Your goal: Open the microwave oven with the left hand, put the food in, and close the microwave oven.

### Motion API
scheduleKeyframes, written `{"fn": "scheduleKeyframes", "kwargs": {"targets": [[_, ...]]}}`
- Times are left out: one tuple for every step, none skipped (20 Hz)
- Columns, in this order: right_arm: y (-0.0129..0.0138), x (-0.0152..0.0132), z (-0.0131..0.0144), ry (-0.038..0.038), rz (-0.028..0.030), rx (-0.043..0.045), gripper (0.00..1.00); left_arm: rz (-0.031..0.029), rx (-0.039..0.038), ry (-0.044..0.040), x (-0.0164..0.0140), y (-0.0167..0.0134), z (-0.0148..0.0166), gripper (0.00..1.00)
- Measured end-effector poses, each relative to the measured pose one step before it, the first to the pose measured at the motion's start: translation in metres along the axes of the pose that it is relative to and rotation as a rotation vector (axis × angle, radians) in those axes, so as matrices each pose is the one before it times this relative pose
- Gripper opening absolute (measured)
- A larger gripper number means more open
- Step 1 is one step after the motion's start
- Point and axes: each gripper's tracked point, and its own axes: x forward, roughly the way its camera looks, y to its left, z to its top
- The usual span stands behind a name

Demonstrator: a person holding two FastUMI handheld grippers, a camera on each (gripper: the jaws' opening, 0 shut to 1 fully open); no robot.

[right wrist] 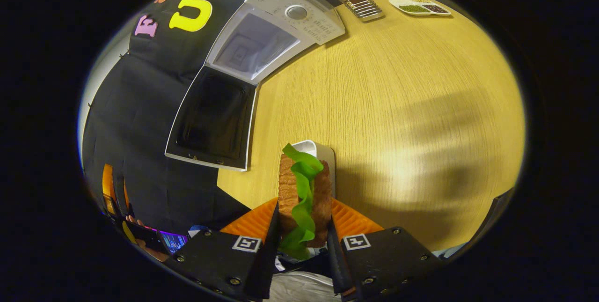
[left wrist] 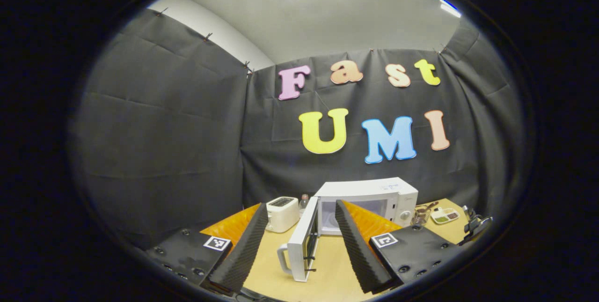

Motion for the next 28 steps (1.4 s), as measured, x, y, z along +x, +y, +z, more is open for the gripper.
{"fn": "scheduleKeyframes", "kwargs": {"targets": [[0.00080, -0.00162, -0.00446, 0.00375, -0.00529, -0.03209, 0.35, 0.00316, 0.00658, 0.00055, -0.00104, 0.00020, 0.00011, 0.94], [-0.00100, 0.00033, 0.00154, -0.00670, -0.01192, -0.01617, 0.35, -0.00028, 0.00475, -0.00476, -0.00105, -0.00103, 0.00117, 0.95], [0.00084, -0.00341, 0.00118, -0.00355, -0.00888, -0.00627, 0.35, -0.00363, 0.00295, -0.00455, -0.00015, -0.00137, 0.00200, 0.92], [0.00171, -0.00238, 0.00347, -0.00952, -0.00040, 0.00181, 0.35, -0.00734, 0.00144, -0.00435, 0.00108, -0.00251, 0.00056, 0.93], [0.00409, -0.00367, 0.00533, -0.01841, 0.00565, 0.00540, 0.35, -0.00660, 0.00021, -0.00429, 0.00245, -0.00128, 0.00137, 0.95], [0.00406, -0.00384, 0.00564, -0.01712, 0.00727, 0.00328, 0.35, -0.00710, -0.00271, -0.00504, 0.00343, -0.00007, 0.00141, 0.95], [0.00312, -0.00290, 0.00721, -0.02486, 0.00135, 0.00486, 0.35, -0.00989, -0.00690, -0.00443, 0.00425, -0.00063, 0.00140, 0.95], [0.00403, -0.00270, 0.00709, -0.02243, -0.00160, -0.00163, 0.35, -0.01020, -0.01088, -0.00254, 0.00724, -0.00122, -0.00153, 0.95], [0.00462, -0.00243, 0.00764, -0.02867, -0.00229, -0.00209, 0.35, -0.01144, -0.01274, -0.00231, 0.00772, 0.00007, -0.00043, 0.96], [0.00678, -0.00119, 0.00782, -0.02824, 0.00157, -0.00268, 0.35, -0.01372, -0.01159, -0.00010, 0.00647, 0.00027, -0.00324, 0.96], [0.00830, -0.00046, 0.00817, -0.03008, 0.00386, -0.00064, 0.35, -0.01425, -0.00847, -0.00141, 0.00897, 0.00141, -0.00178, 0.96], [0.00869, 0.00171, 0.00857, -0.02899, 0.00658, 0.00208, 0.35, -0.01658, -0.00427, 0.00027, 0.00949, 0.00112, -0.00251, 0.96], [0.00860, 0.00231, 0.00802, -0.02745, 0.00389, 0.00839, 0.35, -0.01544, -0.00152, -0.00086, 0.00865, 0.00327, -0.00024, 0.95], [0.00911, 0.00429, 0.00796, -0.02344, 0.00554, 0.00877, 0.35, -0.01144, -0.00149, 0.00003, 0.00786, 0.00511, -0.00027, 0.95], [0.00904, 0.00621, 0.00717, -0.02216, 0.00659, 0.00512, 0.35, -0.01333, -0.00450, -0.00553, 0.00796, 0.00566, 0.00137, 0.95], [0.00741, 0.00862, 0.00820, -0.02438, 0.00172, 0.00027, 0.35, -0.01048, -0.00501, -0.00714, 0.00601, 0.00692, 0.00125, 0.94], [0.00649, 0.00717, 0.00730, -0.02474, -0.00420, 0.00375, 0.35, -0.00756, -0.00174, -0.00889, 0.00607, 0.00842, 0.00241, 0.93], [0.00609, 0.00725, 0.00658, -0.02602, -0.00669, 0.01075, 0.35, -0.00279, 0.00287, -0.00876, 0.00922, 0.01017, 0.00389, 0.94], [0.00737, 0.00818, 0.00520, -0.02646, -0.00206, 0.01301, 0.34, -0.00731, 0.00080, -0.00900, 0.00750, 0.00950, 0.00334, 0.95], [0.00737, 0.00810, 0.00564, -0.02781, 0.00311, 0.01435, 0.35, -0.00718, 0.00034, -0.00683, 0.00729, 0.00866, 0.00112, 0.95], [0.00751, 0.00952, 0.00296, -0.02482, 0.00387, 0.01640, 0.35, -0.00512, -0.00205, -0.00791, 0.00870, 0.00983, 0.00247, 0.95], [0.00680, 0.00934, 0.00354, -0.02483, 0.00418, 0.01418, 0.35, -0.00451, -0.00306, -0.00498, 0.00725, 0.01014, 0.00252, 0.95], [0.00625, 0.00886, 0.00312, -0.02493, 0.00464, 0.01074, 0.35, -0.00494, -0.00446, -0.00305, 0.00761, 0.00902, 0.00054, 0.95], [0.00528, 0.00971, 0.00271, -0.02652, -0.00160, 0.00535, 0.35, -0.00375, -0.00295, -0.00231, 0.00501, 0.00986, -0.00072, 0.95], [0.00375, 0.00869, 0.00189, -0.02247, -0.00606, 0.00012, 0.35, -0.00132, 0.00080, -0.00230, 0.00548, 0.00944, -0.00069, 0.94], [0.00337, 0.01030, 0.00242, -0.01783, -0.00593, 0.00064, 0.34, 0.00209, 0.00521, -0.00309, 0.00519, 0.01107, -0.00114, 0.94], [0.00320, 0.00914, 0.00092, -0.01942, -0.00083, 0.00425, 0.34, 0.00097, 0.00843, 0.00155, 0.00483, 0.01027, -0.00222, 0.94], [0.00376, 0.00980, 0.00112, -0.01757, 0.00182, 0.00536, 0.35, 0.00268, 0.00871, 0.00560, 0.00214, 0.01028, -0.00433, 0.94]]}}
